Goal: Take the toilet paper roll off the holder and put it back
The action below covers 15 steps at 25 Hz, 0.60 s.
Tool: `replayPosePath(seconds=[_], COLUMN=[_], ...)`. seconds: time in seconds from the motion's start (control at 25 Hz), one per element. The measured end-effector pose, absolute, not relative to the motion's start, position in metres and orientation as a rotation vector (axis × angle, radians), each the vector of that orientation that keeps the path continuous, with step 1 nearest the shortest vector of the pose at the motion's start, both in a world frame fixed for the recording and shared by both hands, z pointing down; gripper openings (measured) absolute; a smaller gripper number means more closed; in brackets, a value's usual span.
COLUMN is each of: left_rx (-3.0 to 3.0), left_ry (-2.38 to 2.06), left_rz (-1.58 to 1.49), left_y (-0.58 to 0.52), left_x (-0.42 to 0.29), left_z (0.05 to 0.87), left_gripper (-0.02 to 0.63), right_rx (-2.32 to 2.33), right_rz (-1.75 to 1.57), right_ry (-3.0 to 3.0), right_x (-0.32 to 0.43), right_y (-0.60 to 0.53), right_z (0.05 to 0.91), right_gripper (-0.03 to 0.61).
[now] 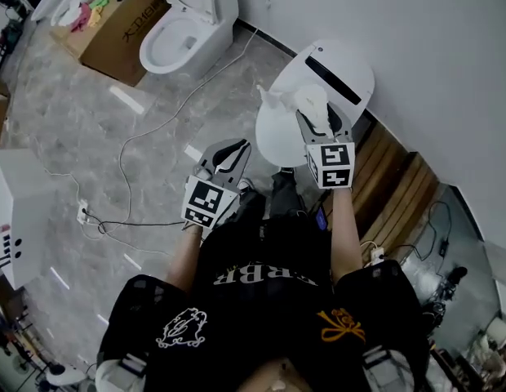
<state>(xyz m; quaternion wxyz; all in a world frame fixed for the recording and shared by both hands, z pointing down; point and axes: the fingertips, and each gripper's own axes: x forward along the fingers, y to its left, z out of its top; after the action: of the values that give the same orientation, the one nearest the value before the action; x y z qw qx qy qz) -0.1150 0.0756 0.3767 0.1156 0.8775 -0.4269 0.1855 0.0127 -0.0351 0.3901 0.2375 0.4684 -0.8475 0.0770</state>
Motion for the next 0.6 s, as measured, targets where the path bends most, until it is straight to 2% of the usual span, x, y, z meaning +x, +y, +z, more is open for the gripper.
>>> replayPosePath(seconds=[0.6], left_rx=[2.639], left_ry=[-1.129], left_rz=[0.531], left_y=[0.086], left_x=[-0.079], left_z=[0.376], left_gripper=[0.035], right_rx=[1.471], right_rz=[0.298], right_ry=[-2.226], right_x=[0.08], right_y=[-0.013], right_z=[0.393], right_gripper=[0.275])
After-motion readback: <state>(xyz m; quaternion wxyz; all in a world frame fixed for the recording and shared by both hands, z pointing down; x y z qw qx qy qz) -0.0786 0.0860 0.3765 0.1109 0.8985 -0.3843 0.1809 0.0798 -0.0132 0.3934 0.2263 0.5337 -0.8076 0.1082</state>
